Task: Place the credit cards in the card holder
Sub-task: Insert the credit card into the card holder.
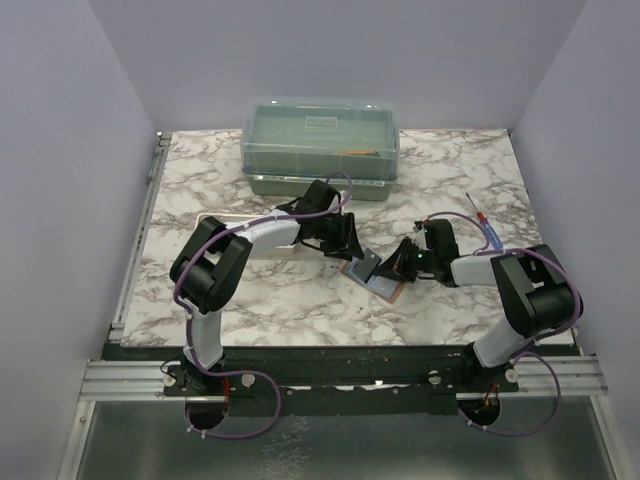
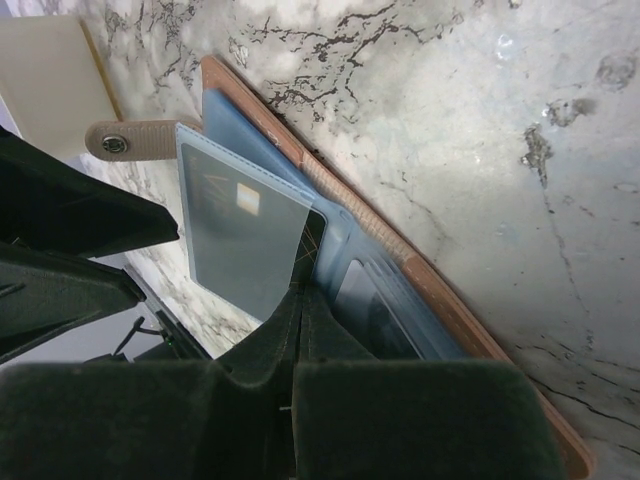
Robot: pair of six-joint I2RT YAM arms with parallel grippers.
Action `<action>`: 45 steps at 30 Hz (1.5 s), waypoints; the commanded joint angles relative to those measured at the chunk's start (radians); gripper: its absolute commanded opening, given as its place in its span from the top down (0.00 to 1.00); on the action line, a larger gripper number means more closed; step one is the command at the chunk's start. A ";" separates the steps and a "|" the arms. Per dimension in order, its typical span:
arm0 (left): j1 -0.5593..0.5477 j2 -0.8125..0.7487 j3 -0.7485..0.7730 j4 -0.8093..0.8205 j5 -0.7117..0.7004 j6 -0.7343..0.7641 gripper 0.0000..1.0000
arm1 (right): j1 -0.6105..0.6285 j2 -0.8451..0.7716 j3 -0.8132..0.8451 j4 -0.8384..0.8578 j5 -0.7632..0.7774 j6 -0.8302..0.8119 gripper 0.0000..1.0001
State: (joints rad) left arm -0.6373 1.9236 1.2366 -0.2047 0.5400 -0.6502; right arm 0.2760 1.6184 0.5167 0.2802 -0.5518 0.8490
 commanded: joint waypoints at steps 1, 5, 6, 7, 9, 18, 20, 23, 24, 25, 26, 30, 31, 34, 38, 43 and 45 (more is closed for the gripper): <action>-0.007 -0.008 -0.009 0.008 -0.037 -0.016 0.54 | 0.008 0.041 -0.023 -0.013 0.070 -0.014 1.00; -0.008 0.020 -0.003 0.010 -0.001 -0.017 0.54 | 0.008 0.040 -0.023 -0.009 0.067 -0.013 1.00; -0.011 0.023 0.001 0.009 0.014 -0.013 0.54 | 0.008 0.039 -0.023 -0.009 0.067 -0.013 1.00; -0.013 0.024 0.003 0.012 0.028 -0.011 0.54 | 0.008 0.039 -0.023 -0.009 0.067 -0.012 1.00; -0.023 0.025 0.004 0.017 0.043 -0.009 0.55 | 0.008 0.040 -0.023 -0.009 0.066 -0.012 1.00; -0.032 0.021 0.003 0.022 0.071 -0.008 0.56 | 0.009 0.036 -0.024 -0.007 0.060 -0.010 1.00; -0.037 0.012 0.007 0.026 0.081 -0.008 0.58 | 0.009 0.029 -0.021 -0.012 0.052 -0.012 1.00; -0.049 0.002 0.017 0.028 0.096 -0.009 0.59 | 0.009 -0.026 0.002 -0.084 0.050 -0.023 0.93; -0.054 0.001 0.021 0.028 0.104 -0.010 0.59 | 0.008 -0.061 0.013 -0.125 0.067 -0.028 0.90; -0.060 0.002 0.027 0.028 0.111 -0.012 0.59 | 0.009 -0.094 0.026 -0.177 0.088 -0.036 0.87; -0.068 0.004 0.031 0.028 0.116 -0.014 0.59 | 0.009 -0.127 0.041 -0.232 0.113 -0.046 0.84; -0.103 0.021 0.054 0.028 0.121 -0.021 0.59 | 0.009 -0.239 0.112 -0.497 0.243 -0.094 0.81; -0.113 0.026 0.061 0.028 0.120 -0.022 0.59 | 0.009 -0.272 0.127 -0.577 0.284 -0.103 0.81; -0.149 0.045 0.089 0.027 0.114 -0.031 0.58 | 0.008 -0.387 0.176 -0.724 0.437 -0.132 0.77; -0.238 0.074 0.134 0.028 0.115 -0.044 0.57 | -0.004 -0.494 0.241 -0.825 0.597 -0.181 0.71; -0.221 -0.033 0.084 0.025 0.116 -0.022 0.54 | -0.034 -0.516 0.300 -0.840 0.601 -0.236 0.70; -0.140 -0.128 0.023 0.009 0.125 -0.005 0.52 | -0.035 -0.516 0.309 -0.806 0.527 -0.251 0.70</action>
State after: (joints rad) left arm -0.8970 1.9602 1.3361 -0.1768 0.6441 -0.6830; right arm 0.2481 1.1042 0.7944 -0.4789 -0.0227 0.6613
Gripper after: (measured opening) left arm 0.465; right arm 0.299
